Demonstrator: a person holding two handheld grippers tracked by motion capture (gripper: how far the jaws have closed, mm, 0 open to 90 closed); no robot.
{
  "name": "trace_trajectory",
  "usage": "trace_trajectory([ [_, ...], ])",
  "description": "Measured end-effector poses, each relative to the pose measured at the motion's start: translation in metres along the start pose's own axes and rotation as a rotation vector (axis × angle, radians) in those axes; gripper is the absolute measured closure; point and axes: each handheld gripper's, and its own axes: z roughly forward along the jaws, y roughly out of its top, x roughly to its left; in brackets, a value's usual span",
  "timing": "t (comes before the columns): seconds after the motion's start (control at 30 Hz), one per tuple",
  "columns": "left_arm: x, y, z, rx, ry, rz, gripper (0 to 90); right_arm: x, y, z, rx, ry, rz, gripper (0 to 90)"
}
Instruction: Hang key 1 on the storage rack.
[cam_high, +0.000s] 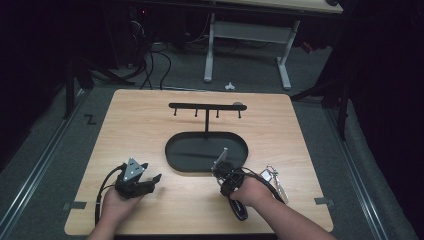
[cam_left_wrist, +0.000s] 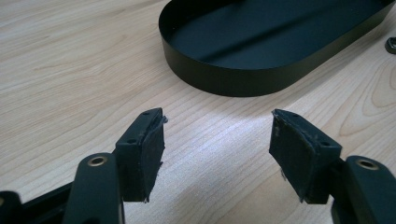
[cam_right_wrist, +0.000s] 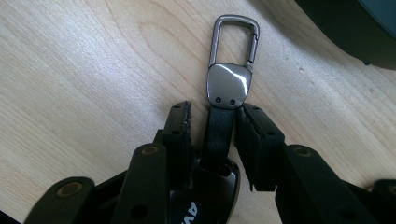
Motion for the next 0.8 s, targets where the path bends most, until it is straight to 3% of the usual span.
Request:
trace_trajectory([
  [0.1, 0.0005, -0.0002, 0.0001, -0.004, 0.001, -0.005, 35.8, -0.0038, 0.0016, 0.0008, 0.002, -0.001, -0.034, 67.7],
  [0.17, 0.0008, -0.0002, 0.0001, -0.004, 0.002, -0.005, 35.8, -0.0045, 0.0024, 0.0004, 0.019, 0.004, -0.012, 72.1],
  [0.33, 0.0004, -0.0001, -0.0003, -0.006, 0.000, -0.005, 35.9, -0.0054, 0.0026, 0.0005, 0.030, 0.021, -0.025, 79.0],
  [0.37, 0.0004, -0.0001, -0.0004, -0.007, 0.000, -0.004, 35.9, -0.0056, 0.0027, 0.0006, 0.033, 0.018, -0.051, 79.3],
  [0.47, 0.0007, 0.0001, -0.0011, -0.010, 0.000, -0.005, 35.9, -0.0036, 0.0030, 0.0001, 0.049, 0.017, -0.054, 79.6],
  [0.57, 0.0012, 0.0002, -0.0015, -0.010, -0.002, -0.008, 36.0, -0.0052, 0.0031, 0.0011, 0.034, 0.006, -0.116, 79.7],
  [0.7, 0.0005, 0.0003, -0.0019, -0.021, -0.006, -0.007, 36.3, -0.0042, 0.0016, 0.0008, 0.028, 0.004, -0.108, 79.8],
  [0.77, -0.0005, 0.0004, -0.0021, -0.027, -0.010, -0.004, 36.5, -0.0040, -0.0011, 0.0002, 0.017, 0.015, -0.074, 79.9],
  [0.8, -0.0010, 0.0005, -0.0024, -0.029, -0.011, -0.003, 36.6, -0.0055, -0.0016, 0.0004, 0.010, 0.013, -0.090, 80.0],
])
